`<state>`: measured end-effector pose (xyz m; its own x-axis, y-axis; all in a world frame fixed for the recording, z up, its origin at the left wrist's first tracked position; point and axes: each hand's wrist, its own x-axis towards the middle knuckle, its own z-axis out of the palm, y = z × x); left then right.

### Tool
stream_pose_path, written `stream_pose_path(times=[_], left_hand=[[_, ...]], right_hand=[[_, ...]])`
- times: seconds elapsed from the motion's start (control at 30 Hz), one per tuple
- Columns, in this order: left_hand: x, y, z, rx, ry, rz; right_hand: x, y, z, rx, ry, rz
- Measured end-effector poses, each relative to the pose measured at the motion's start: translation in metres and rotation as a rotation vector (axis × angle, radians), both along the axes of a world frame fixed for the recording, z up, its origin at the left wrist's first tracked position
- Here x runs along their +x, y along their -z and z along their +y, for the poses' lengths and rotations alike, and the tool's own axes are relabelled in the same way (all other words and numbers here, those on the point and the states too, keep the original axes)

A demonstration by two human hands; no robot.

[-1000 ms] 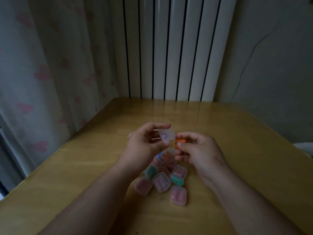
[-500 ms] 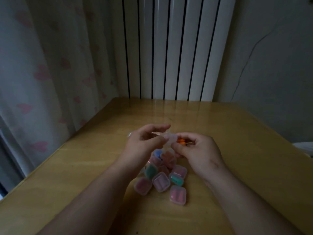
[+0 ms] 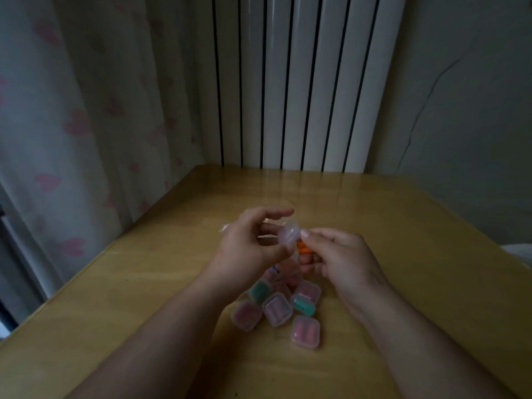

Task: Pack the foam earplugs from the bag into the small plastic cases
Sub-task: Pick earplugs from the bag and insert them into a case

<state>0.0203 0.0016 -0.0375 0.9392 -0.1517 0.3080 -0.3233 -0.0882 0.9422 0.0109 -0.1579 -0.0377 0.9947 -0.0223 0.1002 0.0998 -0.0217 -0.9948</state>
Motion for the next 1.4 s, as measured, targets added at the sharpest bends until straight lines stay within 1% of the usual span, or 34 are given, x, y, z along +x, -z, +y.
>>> stream_pose_path(times=[0.07, 0.13, 0.2, 0.27, 0.33, 0.43, 0.57, 0.67, 0.83, 0.9, 1.03, 1.1, 1.17, 1.2, 1.3, 1.4], left_hand=[[0.0020, 0.0012, 0.0014, 0.068, 0.037, 0.011], [0.0017, 0.0013, 0.0010, 0.069, 0.021, 0.016], [0.0005, 0.0001, -0.0003, 0.066, -0.044, -0.022], [-0.0004, -0.0009, -0.0022, 0.086, -0.094, -0.070], [-0.0001, -0.0005, -0.0021, 0.128, -0.118, -0.117], [0.0008, 0.0014, -0.0019, 0.203, -0.119, -0.176], [0.0014, 0.0023, -0.0014, 0.183, -0.089, -0.153], [-0.0005, 0.0022, -0.0001, 0.116, -0.032, -0.114], [-0.0030, -0.0001, -0.0013, 0.145, -0.088, -0.116], [-0.0033, -0.0006, -0.0022, 0.152, -0.112, -0.130], [-0.0035, 0.0003, -0.0023, 0.179, -0.139, -0.143], [-0.0032, 0.0013, -0.0021, 0.189, -0.129, -0.146], [-0.0031, 0.0014, -0.0028, 0.171, -0.126, -0.107], [-0.0031, 0.0010, -0.0030, 0.131, -0.135, -0.072], [-0.0035, -0.0029, -0.0019, -0.010, -0.162, -0.016], [-0.0066, -0.0058, -0.0008, -0.026, -0.093, -0.016]], right_hand=[[-0.0009, 0.0000, 0.0005, -0.083, 0.001, -0.049], [-0.0013, -0.0013, 0.0022, -0.041, -0.012, -0.046], [-0.0016, -0.0035, 0.0036, 0.030, -0.006, 0.001], [-0.0017, -0.0041, 0.0025, 0.001, -0.019, 0.064], [-0.0024, -0.0028, 0.0010, -0.023, -0.095, 0.128], [-0.0028, -0.0017, 0.0002, 0.031, -0.155, 0.151], [-0.0015, -0.0005, -0.0007, 0.015, -0.147, 0.121], [0.0013, 0.0010, -0.0022, -0.002, -0.072, 0.112], [-0.0004, 0.0000, -0.0010, 0.002, -0.085, 0.079], [-0.0017, -0.0004, -0.0001, -0.049, -0.086, 0.050], [-0.0014, -0.0013, 0.0006, -0.224, -0.044, -0.020], [-0.0009, -0.0011, 0.0014, -0.265, -0.010, -0.031], [-0.0006, -0.0003, 0.0013, -0.297, 0.024, -0.029], [-0.0002, 0.0001, 0.0012, -0.314, 0.044, -0.023], [0.0009, 0.0002, 0.0001, -0.298, 0.070, -0.001], [0.0021, -0.0008, -0.0007, -0.200, 0.057, 0.004]])
